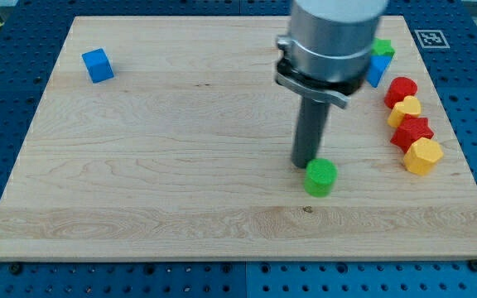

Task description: Place the green circle to the bottom of the yellow hexagon

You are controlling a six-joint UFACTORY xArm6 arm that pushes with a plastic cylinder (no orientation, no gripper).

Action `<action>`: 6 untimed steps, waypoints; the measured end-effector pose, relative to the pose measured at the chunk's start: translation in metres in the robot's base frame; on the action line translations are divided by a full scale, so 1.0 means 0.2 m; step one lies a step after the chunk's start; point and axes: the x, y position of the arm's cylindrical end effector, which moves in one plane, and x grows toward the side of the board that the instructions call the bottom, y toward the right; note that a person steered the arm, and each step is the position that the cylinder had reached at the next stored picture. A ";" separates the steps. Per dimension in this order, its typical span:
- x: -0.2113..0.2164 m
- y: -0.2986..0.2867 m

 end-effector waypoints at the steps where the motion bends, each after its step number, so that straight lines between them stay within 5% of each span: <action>1: 0.02 0.13; 3: 0.13 -0.10; 6: 0.24 0.02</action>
